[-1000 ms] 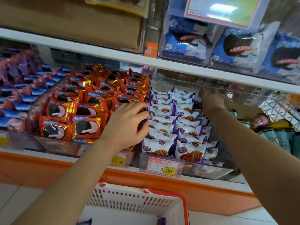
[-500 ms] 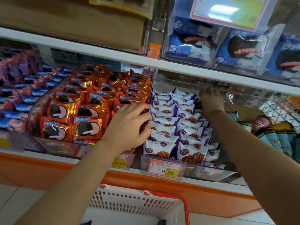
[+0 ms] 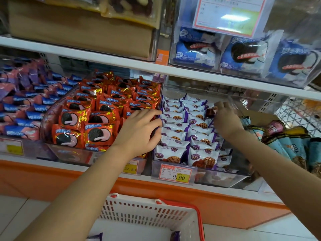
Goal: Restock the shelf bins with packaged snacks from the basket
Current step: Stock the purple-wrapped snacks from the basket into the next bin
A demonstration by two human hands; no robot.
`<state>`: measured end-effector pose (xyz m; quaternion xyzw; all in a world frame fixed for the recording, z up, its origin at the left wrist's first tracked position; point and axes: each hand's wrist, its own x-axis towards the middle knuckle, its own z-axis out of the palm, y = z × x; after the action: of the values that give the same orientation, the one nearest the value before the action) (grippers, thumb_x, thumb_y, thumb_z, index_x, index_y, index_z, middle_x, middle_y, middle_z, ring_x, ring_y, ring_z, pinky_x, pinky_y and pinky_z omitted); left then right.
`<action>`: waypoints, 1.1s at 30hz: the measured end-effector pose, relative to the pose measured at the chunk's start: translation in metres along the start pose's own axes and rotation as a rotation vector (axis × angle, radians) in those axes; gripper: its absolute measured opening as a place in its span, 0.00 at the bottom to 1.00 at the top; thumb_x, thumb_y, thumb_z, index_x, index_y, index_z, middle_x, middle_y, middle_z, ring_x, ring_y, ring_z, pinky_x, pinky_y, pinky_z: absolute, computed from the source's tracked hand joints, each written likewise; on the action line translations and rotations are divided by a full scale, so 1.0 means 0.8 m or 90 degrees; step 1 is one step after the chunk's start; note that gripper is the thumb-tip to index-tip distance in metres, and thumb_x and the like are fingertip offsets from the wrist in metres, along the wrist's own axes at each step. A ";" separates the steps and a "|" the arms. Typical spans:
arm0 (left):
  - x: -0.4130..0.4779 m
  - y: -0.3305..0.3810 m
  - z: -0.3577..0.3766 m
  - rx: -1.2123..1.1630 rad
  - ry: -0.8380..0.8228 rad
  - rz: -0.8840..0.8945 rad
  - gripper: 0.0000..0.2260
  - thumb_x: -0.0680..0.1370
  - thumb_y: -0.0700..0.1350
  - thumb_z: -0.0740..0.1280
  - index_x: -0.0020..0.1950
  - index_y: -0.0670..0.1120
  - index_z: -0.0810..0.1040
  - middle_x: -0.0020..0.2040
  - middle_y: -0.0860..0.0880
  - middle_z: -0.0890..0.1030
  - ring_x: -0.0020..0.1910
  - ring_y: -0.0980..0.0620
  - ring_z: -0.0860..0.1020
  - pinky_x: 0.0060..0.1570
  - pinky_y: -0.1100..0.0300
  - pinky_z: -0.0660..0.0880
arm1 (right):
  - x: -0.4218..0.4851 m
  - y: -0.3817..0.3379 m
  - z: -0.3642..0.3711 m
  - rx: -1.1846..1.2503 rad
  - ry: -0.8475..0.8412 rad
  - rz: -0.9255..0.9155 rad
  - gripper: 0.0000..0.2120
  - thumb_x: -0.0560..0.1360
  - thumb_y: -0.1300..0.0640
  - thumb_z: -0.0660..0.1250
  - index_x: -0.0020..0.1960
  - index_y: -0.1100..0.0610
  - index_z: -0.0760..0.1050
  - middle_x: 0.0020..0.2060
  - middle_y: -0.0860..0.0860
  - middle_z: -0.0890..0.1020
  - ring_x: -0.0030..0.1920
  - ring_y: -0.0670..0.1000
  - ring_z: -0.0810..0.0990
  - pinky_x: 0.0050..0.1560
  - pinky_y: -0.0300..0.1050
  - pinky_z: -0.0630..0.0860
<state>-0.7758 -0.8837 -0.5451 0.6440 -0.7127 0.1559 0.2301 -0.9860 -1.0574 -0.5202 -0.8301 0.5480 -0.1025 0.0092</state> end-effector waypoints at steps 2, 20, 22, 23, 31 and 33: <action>-0.001 0.001 0.000 0.008 -0.005 0.003 0.15 0.76 0.47 0.55 0.45 0.43 0.81 0.58 0.44 0.79 0.53 0.43 0.78 0.51 0.53 0.68 | -0.024 -0.002 -0.003 0.015 0.014 -0.020 0.23 0.76 0.68 0.61 0.69 0.62 0.60 0.67 0.63 0.64 0.64 0.66 0.69 0.57 0.59 0.74; -0.108 0.012 -0.004 0.140 0.121 0.049 0.21 0.78 0.39 0.57 0.72 0.45 0.64 0.72 0.42 0.68 0.71 0.42 0.64 0.71 0.43 0.55 | -0.175 -0.080 0.062 -0.039 0.249 -0.494 0.21 0.76 0.61 0.58 0.69 0.65 0.66 0.66 0.60 0.74 0.71 0.60 0.63 0.73 0.56 0.57; -0.117 0.013 -0.004 0.125 0.111 0.053 0.23 0.79 0.39 0.56 0.75 0.47 0.60 0.74 0.41 0.61 0.73 0.41 0.60 0.71 0.43 0.56 | -0.181 -0.083 0.063 -0.048 0.297 -0.516 0.21 0.77 0.63 0.58 0.69 0.63 0.64 0.67 0.59 0.73 0.72 0.59 0.61 0.75 0.56 0.51; -0.118 0.014 -0.003 0.110 0.107 0.052 0.24 0.79 0.39 0.56 0.75 0.47 0.58 0.74 0.41 0.60 0.73 0.40 0.60 0.70 0.43 0.57 | -0.186 -0.085 0.065 -0.020 0.317 -0.541 0.19 0.78 0.65 0.56 0.68 0.63 0.65 0.66 0.59 0.74 0.71 0.58 0.63 0.74 0.55 0.53; -0.165 0.033 0.010 0.055 0.209 0.060 0.09 0.77 0.39 0.58 0.55 0.44 0.72 0.55 0.46 0.71 0.53 0.46 0.71 0.58 0.51 0.64 | -0.227 -0.076 0.122 0.059 0.237 -0.703 0.14 0.71 0.63 0.62 0.56 0.59 0.70 0.51 0.55 0.79 0.55 0.55 0.72 0.55 0.45 0.67; -0.194 0.033 0.024 0.040 0.170 0.064 0.07 0.79 0.41 0.55 0.54 0.45 0.71 0.52 0.47 0.71 0.50 0.47 0.70 0.55 0.52 0.64 | -0.237 -0.068 0.145 0.057 0.179 -0.705 0.15 0.70 0.62 0.63 0.56 0.57 0.69 0.50 0.53 0.80 0.52 0.53 0.72 0.52 0.44 0.67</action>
<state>-0.7941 -0.7590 -0.6414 0.5879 -0.7020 0.2736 0.2944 -0.9877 -0.8741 -0.6571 -0.9706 0.0225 -0.2246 -0.0834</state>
